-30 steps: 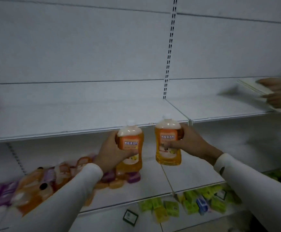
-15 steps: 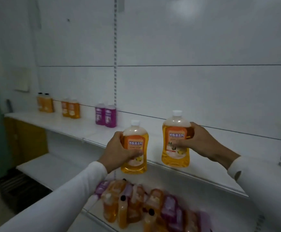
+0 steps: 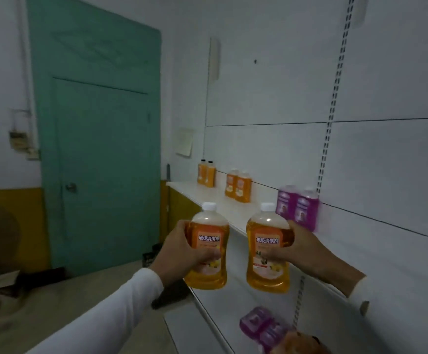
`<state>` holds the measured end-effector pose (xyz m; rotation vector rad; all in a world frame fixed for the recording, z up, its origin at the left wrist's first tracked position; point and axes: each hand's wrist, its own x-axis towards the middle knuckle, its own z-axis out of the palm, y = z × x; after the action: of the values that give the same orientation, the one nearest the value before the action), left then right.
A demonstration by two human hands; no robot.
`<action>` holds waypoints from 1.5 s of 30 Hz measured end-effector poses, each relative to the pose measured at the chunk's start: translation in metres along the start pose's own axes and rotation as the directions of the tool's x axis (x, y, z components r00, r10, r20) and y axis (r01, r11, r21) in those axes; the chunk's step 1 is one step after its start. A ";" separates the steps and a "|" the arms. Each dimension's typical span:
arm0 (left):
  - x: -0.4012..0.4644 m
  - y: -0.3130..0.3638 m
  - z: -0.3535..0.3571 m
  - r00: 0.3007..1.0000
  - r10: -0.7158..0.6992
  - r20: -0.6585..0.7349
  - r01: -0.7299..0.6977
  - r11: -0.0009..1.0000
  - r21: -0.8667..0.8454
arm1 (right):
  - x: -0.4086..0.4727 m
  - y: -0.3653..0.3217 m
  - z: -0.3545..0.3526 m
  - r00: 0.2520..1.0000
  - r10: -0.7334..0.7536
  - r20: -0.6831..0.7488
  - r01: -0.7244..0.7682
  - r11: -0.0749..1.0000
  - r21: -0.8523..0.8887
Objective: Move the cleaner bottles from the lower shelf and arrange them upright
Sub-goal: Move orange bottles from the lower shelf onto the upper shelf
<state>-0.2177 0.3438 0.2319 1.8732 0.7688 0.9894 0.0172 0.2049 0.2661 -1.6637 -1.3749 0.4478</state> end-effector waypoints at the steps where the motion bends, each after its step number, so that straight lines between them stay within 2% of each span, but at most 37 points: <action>1: 0.012 -0.010 -0.013 1.000 -0.001 -0.016 0.001 1.000 0.001 | 0.019 -0.002 0.012 1.000 -0.002 0.014 0.003 1.000 -0.012; 9: 0.138 -0.073 -0.085 0.999 0.003 0.032 -0.003 1.000 -0.018 | 0.158 -0.020 0.075 1.000 -0.029 -0.001 0.029 0.999 -0.014; 15: 0.237 -0.103 -0.086 0.997 0.027 0.077 -0.023 0.998 -0.056 | 0.247 -0.004 0.076 0.996 -0.011 -0.085 0.009 1.000 -0.025; 23: 0.391 -0.150 -0.039 0.982 0.074 0.174 -0.060 0.995 -0.085 | 0.369 0.077 0.050 0.970 0.052 -0.238 -0.059 0.998 -0.023; 29: 0.507 -0.172 0.014 0.949 0.123 0.289 -0.104 0.991 -0.081 | 0.441 0.132 0.016 0.908 0.141 -0.395 -0.138 0.990 0.036; 39: 0.618 -0.205 0.100 0.811 0.192 0.552 -0.114 0.978 -0.173 | 0.488 0.199 0.004 0.784 0.304 -0.541 -0.299 0.949 0.100; 45: 0.650 -0.226 0.125 0.746 0.249 0.618 -0.101 0.959 -0.265 | 0.509 0.211 0.016 0.722 0.350 -0.597 -0.351 0.929 0.119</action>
<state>0.1848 0.9154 0.2067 1.9323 0.0580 0.4348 0.2897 0.6822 0.2186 -1.8567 -0.5741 0.0853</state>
